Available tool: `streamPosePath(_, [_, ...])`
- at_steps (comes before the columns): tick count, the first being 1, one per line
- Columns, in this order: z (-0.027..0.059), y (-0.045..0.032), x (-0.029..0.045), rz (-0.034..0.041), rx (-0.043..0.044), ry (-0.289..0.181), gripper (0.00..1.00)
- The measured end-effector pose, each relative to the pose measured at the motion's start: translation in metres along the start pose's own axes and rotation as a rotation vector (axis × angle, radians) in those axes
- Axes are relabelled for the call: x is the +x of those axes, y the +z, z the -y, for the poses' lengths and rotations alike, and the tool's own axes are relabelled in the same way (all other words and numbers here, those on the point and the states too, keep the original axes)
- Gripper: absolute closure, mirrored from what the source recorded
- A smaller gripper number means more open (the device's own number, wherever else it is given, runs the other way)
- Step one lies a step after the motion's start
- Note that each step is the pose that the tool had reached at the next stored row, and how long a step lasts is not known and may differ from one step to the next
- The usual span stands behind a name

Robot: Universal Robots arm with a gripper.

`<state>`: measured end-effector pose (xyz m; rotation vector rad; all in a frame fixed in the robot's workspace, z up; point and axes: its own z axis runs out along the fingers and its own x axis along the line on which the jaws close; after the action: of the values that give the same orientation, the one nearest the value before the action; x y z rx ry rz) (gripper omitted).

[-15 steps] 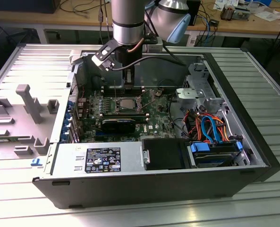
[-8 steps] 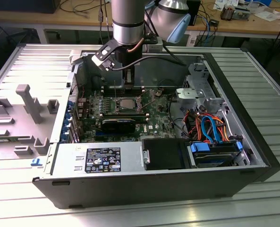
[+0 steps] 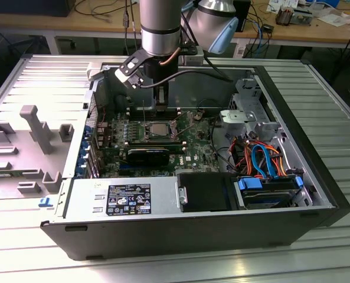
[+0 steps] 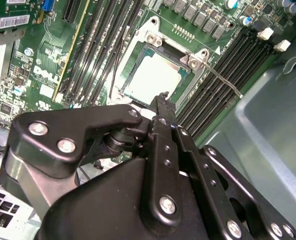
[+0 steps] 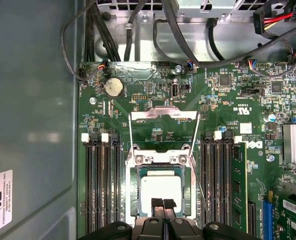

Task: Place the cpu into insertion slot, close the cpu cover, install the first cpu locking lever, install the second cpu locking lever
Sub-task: 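Close the cpu cover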

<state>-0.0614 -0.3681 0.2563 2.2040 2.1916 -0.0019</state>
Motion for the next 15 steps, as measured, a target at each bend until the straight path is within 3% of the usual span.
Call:
streamPosePath(6, [-0.0008,-0.0037,0.0,-0.0003,-0.0002,0.0,0.89])
streamPosePath(11, [-0.0121,-0.0033,0.0005,-0.0001,-0.0001,0.0,0.89])
streamPosePath(15, [-0.0139,-0.004,0.0005,0.0004,0.0,0.0,0.89])
